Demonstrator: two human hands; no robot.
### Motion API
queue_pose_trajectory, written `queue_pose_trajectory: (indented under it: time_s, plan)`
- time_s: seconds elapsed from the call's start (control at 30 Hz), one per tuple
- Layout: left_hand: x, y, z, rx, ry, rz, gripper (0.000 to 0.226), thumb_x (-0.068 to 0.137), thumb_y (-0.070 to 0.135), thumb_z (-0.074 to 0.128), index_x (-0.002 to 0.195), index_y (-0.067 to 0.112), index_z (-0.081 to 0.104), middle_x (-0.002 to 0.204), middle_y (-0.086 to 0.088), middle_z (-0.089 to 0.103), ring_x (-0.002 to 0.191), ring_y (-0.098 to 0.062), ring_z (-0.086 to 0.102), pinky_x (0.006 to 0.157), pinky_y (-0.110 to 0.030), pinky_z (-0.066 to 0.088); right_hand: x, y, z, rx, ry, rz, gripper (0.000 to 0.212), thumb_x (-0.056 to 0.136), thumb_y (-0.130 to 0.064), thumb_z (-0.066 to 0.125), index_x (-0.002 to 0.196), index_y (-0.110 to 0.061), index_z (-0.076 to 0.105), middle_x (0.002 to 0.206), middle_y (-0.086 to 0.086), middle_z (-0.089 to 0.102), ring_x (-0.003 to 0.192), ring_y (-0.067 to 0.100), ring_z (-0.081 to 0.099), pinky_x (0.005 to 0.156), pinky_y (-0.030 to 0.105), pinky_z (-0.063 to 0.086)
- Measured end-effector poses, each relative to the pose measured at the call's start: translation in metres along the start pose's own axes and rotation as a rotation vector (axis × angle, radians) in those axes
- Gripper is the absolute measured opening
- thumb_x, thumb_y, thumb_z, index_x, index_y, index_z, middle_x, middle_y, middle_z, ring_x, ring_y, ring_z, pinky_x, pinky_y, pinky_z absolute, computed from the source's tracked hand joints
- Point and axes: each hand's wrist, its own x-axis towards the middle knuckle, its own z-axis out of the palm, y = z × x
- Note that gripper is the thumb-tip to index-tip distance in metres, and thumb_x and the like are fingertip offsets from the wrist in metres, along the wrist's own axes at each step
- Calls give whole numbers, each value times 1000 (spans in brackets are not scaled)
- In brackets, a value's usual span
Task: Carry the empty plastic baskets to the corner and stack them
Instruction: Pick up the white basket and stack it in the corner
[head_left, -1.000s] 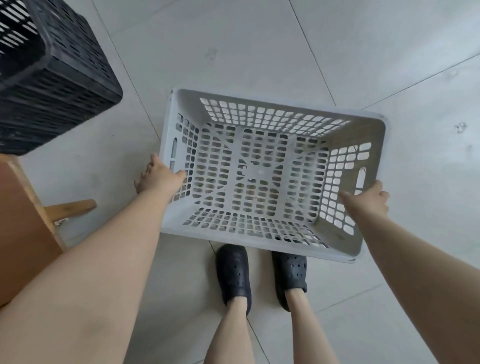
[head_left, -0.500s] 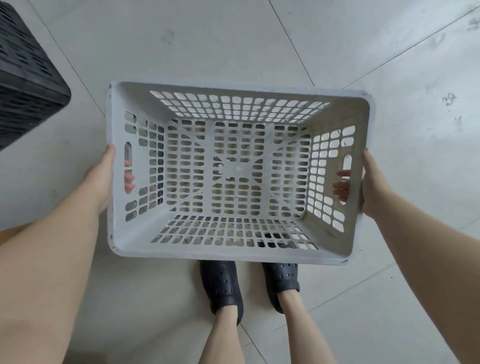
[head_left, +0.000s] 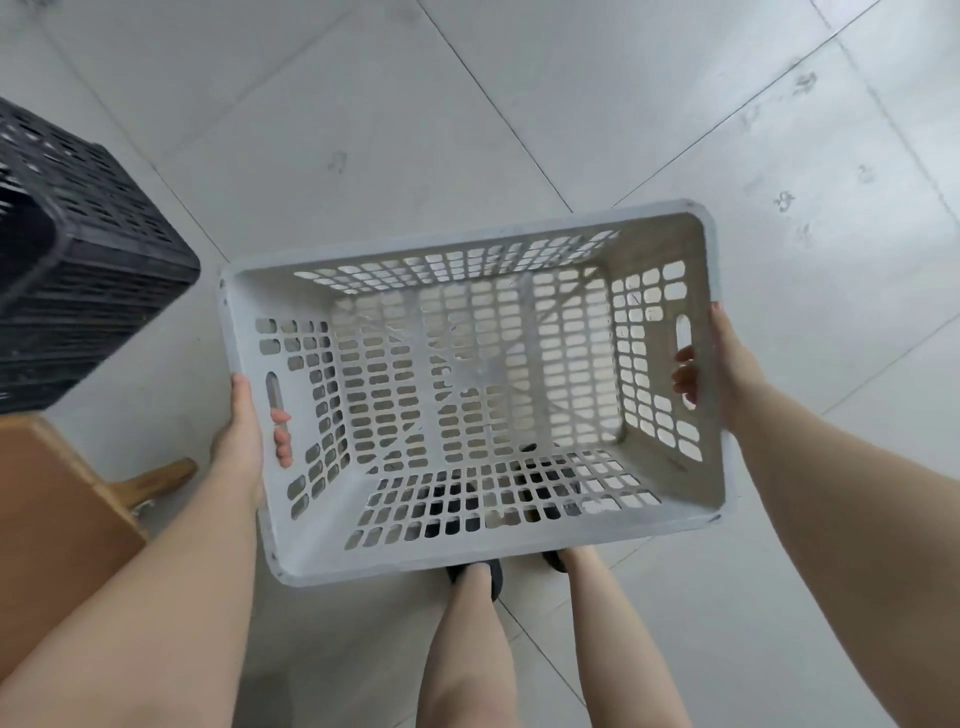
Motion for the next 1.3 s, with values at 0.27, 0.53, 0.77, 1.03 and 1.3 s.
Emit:
queue_pose_trajectory:
  time_s: [0.27, 0.53, 0.77, 1.03, 1.3]
  plan:
    - [-152, 48, -57, 29, 6, 79, 68, 77, 81, 37, 67, 16, 49, 55, 0, 43, 45, -18, 35, 46, -30, 33, -142, -25, -80, 38, 55, 19, 74, 69, -79, 39, 70, -7, 54, 59, 11, 51, 50, 23, 47, 50, 28, 31]
    - [-286, 100, -89, 83, -76, 155, 69, 81, 76, 35, 71, 10, 51, 60, -5, 45, 49, -19, 36, 46, -29, 31, -261, -37, -176, 160, 91, 0, 70, 80, -74, 39, 70, -6, 54, 60, 12, 51, 51, 23, 46, 51, 29, 31]
    - [-380, 132, -56, 138, -155, 307, 67, 87, 70, 36, 79, 6, 51, 62, -8, 43, 51, -19, 33, 49, -29, 29, -299, -34, -250, 316, 187, -20, 69, 77, -74, 47, 69, -5, 56, 60, 14, 53, 51, 26, 48, 51, 28, 37]
    - [-455, 157, 10, 163, -179, 481, 67, 87, 71, 34, 79, 7, 53, 65, -8, 49, 55, -19, 42, 54, -30, 38, -290, -49, -336, 433, 144, -58, 74, 79, -79, 36, 70, -7, 50, 58, 11, 44, 48, 22, 41, 48, 27, 32]
    - [-507, 164, 89, 157, -150, 594, 62, 90, 64, 40, 72, 6, 54, 67, -9, 52, 54, -19, 42, 55, -30, 39, -279, -50, -405, 521, 287, -95, 72, 78, -76, 44, 67, -6, 56, 54, 11, 50, 45, 23, 44, 47, 27, 36]
